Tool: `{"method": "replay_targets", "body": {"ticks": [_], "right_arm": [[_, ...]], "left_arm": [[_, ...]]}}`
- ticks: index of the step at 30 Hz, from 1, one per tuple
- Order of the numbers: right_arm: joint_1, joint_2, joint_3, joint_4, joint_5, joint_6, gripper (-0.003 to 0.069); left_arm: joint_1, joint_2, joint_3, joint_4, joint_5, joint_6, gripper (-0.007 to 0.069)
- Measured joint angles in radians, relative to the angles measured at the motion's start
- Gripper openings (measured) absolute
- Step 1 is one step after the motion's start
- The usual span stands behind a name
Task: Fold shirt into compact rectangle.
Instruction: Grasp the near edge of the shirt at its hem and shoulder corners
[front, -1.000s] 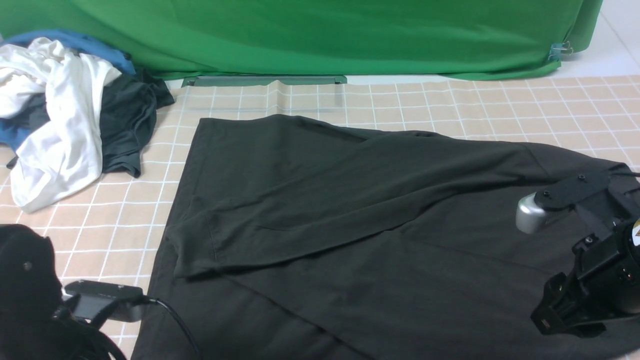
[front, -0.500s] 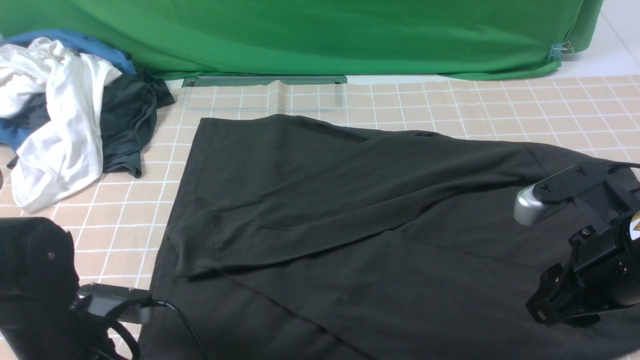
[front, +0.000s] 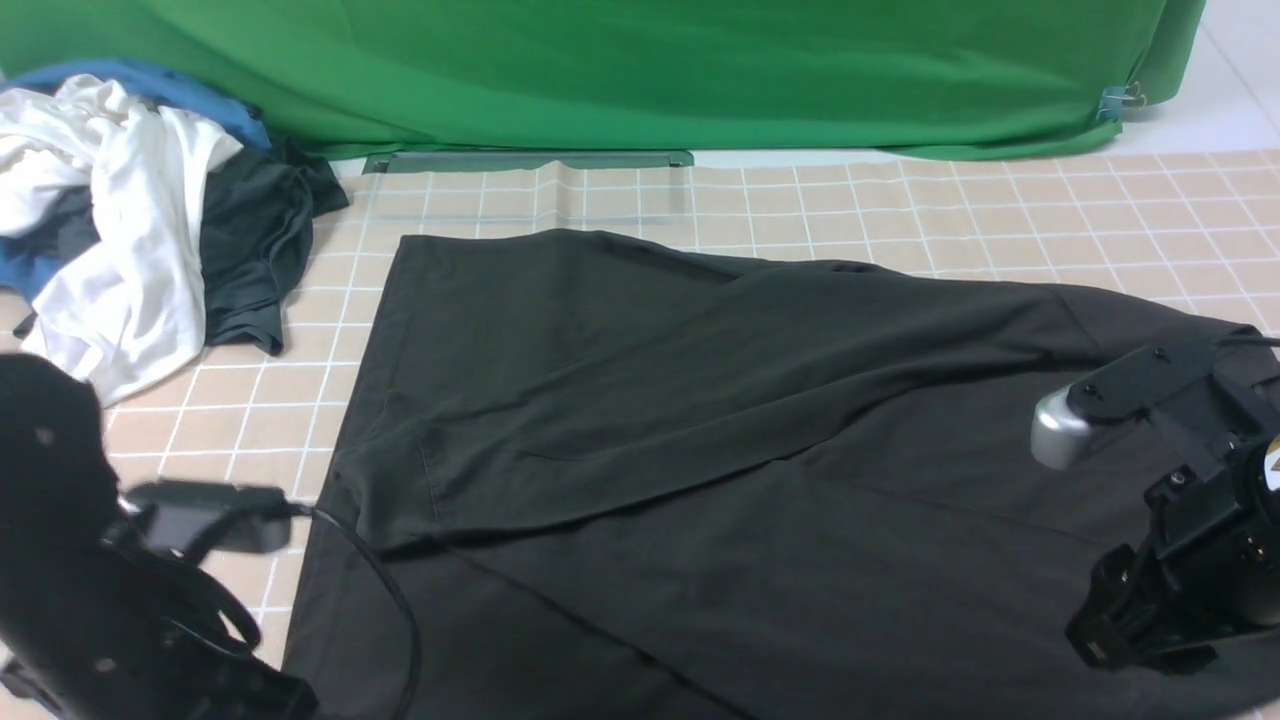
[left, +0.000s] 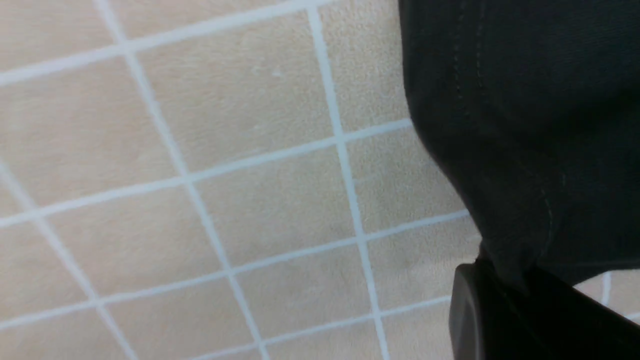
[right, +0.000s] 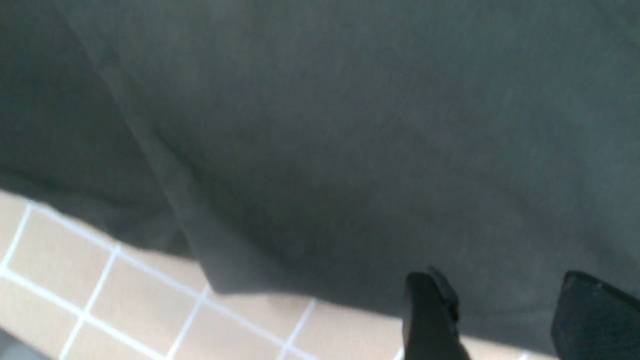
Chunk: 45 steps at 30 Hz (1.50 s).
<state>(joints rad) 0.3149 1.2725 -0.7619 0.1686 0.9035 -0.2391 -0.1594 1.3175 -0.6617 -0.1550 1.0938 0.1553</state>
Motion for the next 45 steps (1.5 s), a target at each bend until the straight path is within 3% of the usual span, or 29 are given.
{"method": "replay_targets", "body": {"ticks": [14, 17, 19, 22, 26, 31, 38, 41, 45], "right_arm": [[0.0, 0.009, 0.0, -0.025, 0.047, 0.013, 0.0377], [0.0, 0.025, 0.0, -0.028, 0.042, 0.019, 0.0377], [0.0, 0.03, 0.0, -0.028, 0.023, 0.025, 0.0377], [0.0, 0.03, 0.0, -0.024, 0.011, 0.025, 0.0377], [0.0, 0.03, 0.0, -0.018, -0.003, 0.025, 0.0377], [0.0, 0.034, 0.0, -0.015, -0.013, 0.026, 0.0377], [0.0, 0.034, 0.0, -0.014, -0.015, 0.025, 0.0377], [0.0, 0.034, 0.0, -0.014, -0.016, 0.025, 0.0377], [0.0, 0.035, 0.0, -0.014, -0.021, -0.003, 0.0377]], "left_arm": [[0.0, -0.122, -0.01, 0.198, 0.119, -0.131, 0.0017], [0.0, -0.122, -0.01, 0.143, 0.1, -0.111, 0.0017], [0.0, -0.118, -0.01, 0.019, 0.059, 0.006, 0.002], [-0.006, -0.102, -0.01, -0.072, 0.031, 0.087, 0.0027], [-0.079, -0.061, 0.013, 0.023, 0.014, 0.051, 0.0094], [-0.217, -0.026, 0.043, 0.148, -0.037, -0.146, 0.0249], [-0.235, -0.026, 0.062, 0.155, -0.107, -0.286, 0.0442], [-0.235, -0.027, 0.112, 0.138, -0.181, -0.324, 0.0493], [-0.235, -0.022, 0.143, 0.093, -0.24, -0.344, 0.0509]]}}
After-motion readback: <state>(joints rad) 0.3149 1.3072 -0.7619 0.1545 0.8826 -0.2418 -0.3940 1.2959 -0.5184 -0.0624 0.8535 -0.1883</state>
